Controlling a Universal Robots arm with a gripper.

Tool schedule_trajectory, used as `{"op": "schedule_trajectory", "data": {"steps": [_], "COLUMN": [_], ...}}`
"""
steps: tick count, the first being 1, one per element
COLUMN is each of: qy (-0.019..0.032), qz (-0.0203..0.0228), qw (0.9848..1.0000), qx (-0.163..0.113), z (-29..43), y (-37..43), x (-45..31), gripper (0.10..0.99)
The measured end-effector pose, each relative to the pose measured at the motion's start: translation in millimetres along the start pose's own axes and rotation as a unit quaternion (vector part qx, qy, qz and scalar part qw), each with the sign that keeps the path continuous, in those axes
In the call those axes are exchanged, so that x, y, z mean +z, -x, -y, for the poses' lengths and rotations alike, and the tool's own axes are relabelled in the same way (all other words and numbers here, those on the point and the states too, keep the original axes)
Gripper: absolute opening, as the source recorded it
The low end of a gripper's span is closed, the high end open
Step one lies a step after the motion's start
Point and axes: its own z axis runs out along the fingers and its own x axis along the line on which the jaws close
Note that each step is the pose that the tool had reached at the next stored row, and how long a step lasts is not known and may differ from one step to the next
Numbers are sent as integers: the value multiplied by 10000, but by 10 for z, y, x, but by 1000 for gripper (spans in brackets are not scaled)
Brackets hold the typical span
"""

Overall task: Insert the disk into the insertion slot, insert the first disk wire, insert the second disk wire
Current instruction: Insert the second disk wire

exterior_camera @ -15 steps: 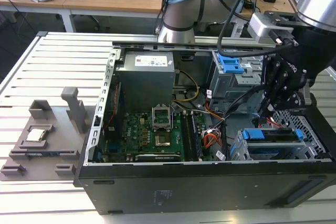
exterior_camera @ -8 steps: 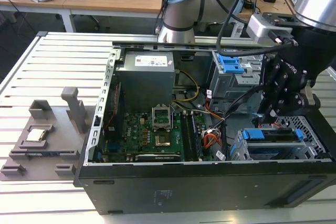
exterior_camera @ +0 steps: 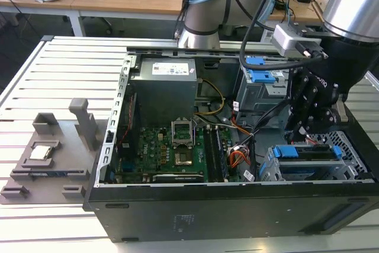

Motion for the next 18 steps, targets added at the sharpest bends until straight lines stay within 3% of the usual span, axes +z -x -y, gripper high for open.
{"op": "schedule_trajectory", "data": {"steps": [2, 4, 5, 10, 12, 13, 17, 18], "qy": [-6, -5, -4, -4, -4, -4, -4, 2], "qz": [-24, -100, -113, -116, -117, -118, -120, -119], "qw": [10000, 9999, 9999, 9999, 9999, 9999, 9999, 9999], "qx": [-75, -102, -101, -101, -101, -101, -101, -101], "z": [1, 0, 0, 1, 1, 0, 4, 46], "y": [2, 2, 2, 2, 2, 2, 3, 1], "x": [16, 23, 23, 23, 23, 23, 23, 22], "gripper": [310, 310, 310, 298, 165, 149, 149, 149]}}
